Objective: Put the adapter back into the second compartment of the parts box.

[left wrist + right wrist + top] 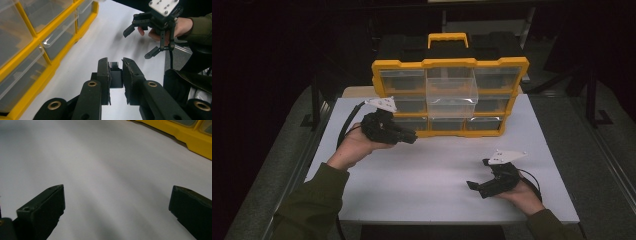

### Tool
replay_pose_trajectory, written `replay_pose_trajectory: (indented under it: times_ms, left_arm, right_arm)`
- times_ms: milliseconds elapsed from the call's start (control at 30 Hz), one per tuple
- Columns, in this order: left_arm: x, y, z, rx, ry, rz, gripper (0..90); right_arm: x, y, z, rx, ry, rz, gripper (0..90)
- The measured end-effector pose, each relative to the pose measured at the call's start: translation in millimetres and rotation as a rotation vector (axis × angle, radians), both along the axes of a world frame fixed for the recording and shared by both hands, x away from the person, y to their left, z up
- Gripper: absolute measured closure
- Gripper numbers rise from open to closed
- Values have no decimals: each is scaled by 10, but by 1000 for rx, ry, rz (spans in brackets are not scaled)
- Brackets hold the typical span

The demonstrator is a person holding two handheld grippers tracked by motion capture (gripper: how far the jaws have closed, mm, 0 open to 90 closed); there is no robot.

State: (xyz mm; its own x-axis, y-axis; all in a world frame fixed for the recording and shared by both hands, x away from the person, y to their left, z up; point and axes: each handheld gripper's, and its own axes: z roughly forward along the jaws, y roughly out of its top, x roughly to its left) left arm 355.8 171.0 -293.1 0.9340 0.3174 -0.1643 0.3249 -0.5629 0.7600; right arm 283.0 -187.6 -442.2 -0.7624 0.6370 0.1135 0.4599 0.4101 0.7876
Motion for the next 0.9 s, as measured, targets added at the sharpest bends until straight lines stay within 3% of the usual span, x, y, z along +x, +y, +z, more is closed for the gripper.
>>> replay_pose_trajectory:
  times_ms: [900]
  left_arm:
    - [108,44,454,-34,-16,-21,768]
  right_arm:
    - [3,-3,0,-2,1,1,1]
